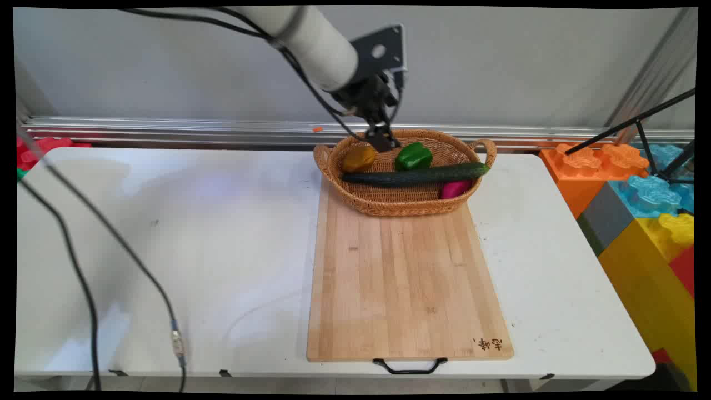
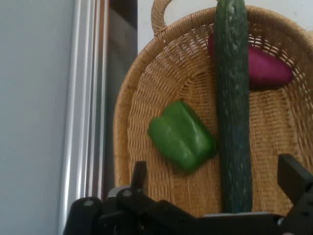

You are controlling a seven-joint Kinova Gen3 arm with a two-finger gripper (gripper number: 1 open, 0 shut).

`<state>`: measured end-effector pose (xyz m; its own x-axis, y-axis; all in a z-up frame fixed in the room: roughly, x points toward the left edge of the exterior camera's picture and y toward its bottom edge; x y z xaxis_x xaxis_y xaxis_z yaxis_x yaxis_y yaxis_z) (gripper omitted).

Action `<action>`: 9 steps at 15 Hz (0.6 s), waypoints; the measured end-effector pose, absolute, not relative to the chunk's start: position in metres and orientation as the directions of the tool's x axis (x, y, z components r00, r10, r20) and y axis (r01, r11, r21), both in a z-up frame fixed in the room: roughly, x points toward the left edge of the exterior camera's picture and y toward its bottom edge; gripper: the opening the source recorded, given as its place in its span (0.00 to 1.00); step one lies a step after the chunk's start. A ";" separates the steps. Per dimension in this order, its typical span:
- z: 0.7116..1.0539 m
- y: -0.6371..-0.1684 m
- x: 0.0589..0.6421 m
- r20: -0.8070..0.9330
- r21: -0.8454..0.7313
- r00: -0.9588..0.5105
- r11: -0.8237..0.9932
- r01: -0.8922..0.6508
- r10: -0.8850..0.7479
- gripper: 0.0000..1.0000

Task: Pick up the cucumber from the vegetable basket

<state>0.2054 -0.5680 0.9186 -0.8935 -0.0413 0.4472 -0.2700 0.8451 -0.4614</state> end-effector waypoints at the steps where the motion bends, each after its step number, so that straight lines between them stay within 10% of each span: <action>1: 0.908 -0.578 0.197 0.440 -0.457 -0.897 0.851 -0.258 -0.036 1.00; 9: 0.858 -0.620 0.164 0.407 -0.402 -0.913 0.894 -0.200 -0.021 1.00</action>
<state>0.1636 -0.6202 0.8582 -0.9130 -0.0213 0.4073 -0.2002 0.8935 -0.4019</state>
